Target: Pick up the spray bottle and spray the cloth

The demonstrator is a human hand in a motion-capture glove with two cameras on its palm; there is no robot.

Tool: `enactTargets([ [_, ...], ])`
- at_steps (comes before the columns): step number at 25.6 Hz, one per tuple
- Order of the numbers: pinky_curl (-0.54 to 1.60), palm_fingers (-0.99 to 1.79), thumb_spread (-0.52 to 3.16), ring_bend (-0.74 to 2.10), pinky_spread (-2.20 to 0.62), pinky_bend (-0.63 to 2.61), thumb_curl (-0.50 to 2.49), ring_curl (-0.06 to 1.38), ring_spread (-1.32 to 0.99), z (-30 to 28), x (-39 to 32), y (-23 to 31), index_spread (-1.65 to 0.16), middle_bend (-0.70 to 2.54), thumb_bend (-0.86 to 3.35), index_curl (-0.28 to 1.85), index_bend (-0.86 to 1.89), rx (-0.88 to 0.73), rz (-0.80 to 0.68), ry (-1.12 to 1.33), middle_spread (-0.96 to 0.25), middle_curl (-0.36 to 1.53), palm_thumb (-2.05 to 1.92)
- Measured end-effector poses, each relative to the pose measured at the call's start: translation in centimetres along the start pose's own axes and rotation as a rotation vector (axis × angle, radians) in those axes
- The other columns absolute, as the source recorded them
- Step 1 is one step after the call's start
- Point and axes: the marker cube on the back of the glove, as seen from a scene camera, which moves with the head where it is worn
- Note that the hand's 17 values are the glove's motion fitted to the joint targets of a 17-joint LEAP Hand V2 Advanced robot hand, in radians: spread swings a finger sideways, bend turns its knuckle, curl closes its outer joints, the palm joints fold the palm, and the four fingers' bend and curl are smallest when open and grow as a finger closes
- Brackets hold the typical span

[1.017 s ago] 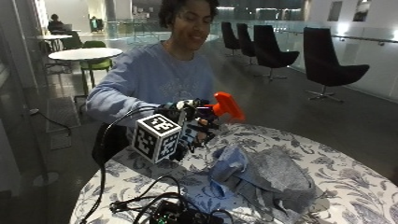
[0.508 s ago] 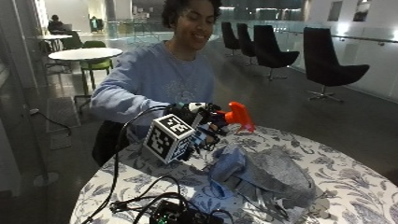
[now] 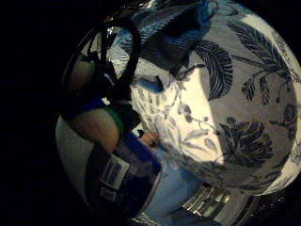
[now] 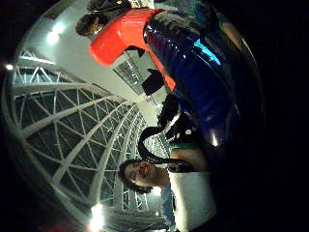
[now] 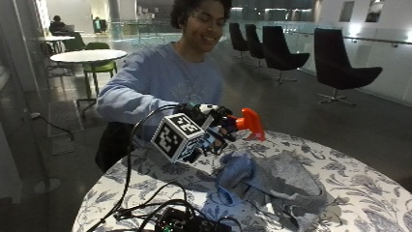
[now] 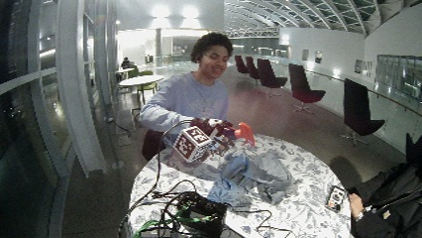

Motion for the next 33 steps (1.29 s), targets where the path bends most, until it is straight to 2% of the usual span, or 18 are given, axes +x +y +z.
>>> enactTargets([
  [24, 0.38, 0.95, 1.15, 0.62, 0.24, 0.43, 0.50, 0.41, 0.04, 1.3, 0.0, 0.0, -0.25, 0.31, -0.02, 0.15, 0.06, 0.011, -0.010, -0.011, 0.00, 0.45, 0.70],
  [27, 0.38, 0.95, 1.15, 0.62, 0.24, 0.43, 0.49, 0.42, 0.04, 1.8, -0.5, 0.0, -0.25, 0.31, -0.02, 0.15, 0.06, 0.041, -0.115, -0.019, 0.00, 0.45, 0.70],
  [33, 0.37, 0.94, 1.15, 0.62, 0.23, 0.41, 0.50, 0.42, 0.04, 5.0, -2.3, -0.9, -0.27, 0.31, -0.01, 0.15, 0.07, 0.051, -0.506, -0.042, -0.01, 0.46, 0.72],
])
